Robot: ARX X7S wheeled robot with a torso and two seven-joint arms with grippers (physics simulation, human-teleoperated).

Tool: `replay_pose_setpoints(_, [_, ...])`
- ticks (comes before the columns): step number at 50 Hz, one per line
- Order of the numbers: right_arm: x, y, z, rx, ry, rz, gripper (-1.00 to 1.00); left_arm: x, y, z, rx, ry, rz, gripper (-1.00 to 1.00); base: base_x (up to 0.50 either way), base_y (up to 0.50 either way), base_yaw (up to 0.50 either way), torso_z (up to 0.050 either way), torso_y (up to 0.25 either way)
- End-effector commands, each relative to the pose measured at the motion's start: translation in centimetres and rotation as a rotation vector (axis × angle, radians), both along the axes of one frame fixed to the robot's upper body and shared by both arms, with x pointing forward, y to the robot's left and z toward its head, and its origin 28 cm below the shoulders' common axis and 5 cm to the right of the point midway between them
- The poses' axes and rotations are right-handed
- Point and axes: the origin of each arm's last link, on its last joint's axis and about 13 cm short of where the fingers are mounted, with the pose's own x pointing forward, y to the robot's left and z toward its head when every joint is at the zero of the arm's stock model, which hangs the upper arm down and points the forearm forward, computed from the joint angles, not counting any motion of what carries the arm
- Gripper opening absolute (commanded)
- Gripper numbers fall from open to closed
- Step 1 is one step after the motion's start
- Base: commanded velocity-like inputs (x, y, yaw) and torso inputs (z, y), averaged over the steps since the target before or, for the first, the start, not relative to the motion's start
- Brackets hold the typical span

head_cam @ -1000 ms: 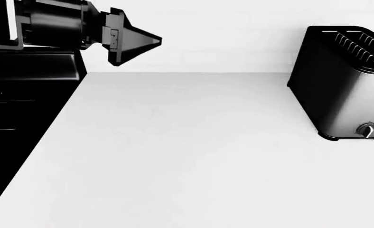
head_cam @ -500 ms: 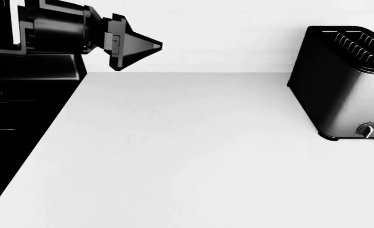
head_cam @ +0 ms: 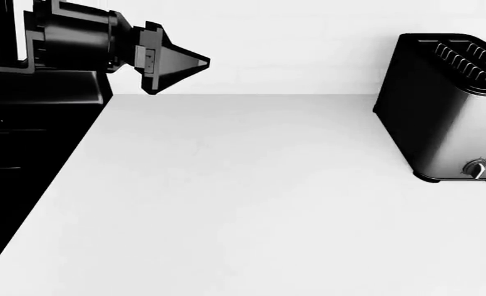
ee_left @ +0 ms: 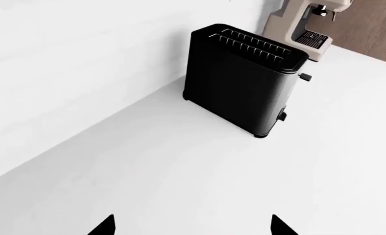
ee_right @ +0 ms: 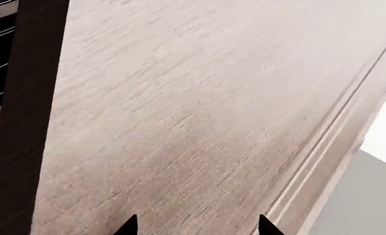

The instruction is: Pick the eggplant, corn from the counter and place them in the cabinet. Then close the cabinet.

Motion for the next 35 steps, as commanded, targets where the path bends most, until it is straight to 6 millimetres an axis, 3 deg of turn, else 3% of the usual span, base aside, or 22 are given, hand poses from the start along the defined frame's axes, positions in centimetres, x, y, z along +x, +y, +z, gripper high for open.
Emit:
replay_pose_setpoints(1, [6.8, 3.2, -3.2, -0.352, 0.357, -0.052, 1.0, 0.0, 0.0, 0.0, 0.0, 0.0, -0.002, 1.0, 0.0, 0.0, 0.0, 0.0, -0.011])
replay_pose_setpoints(8, [7.9, 3.0, -2.9, -0.38, 0.355, -0.081, 1.0, 0.0, 0.0, -0.1, 0.0, 0.001, -0.001, 1.0, 0.0, 0.0, 0.0, 0.0, -0.011])
replay_pose_setpoints(20, [9.2, 2.0, 0.4, -0.262, 0.244, -0.075, 1.0, 0.0, 0.1, -0.3, 0.002, 0.005, -0.001, 1.0, 0.01, 0.0, 0.0, 0.0, -0.01])
replay_pose_setpoints(35, [10.6, 2.1, -0.1, -0.283, 0.321, -0.14, 1.0, 0.0, 0.1, -0.4, 0.005, 0.009, -0.002, 1.0, 0.0, 0.0, 0.0, 0.0, -0.006])
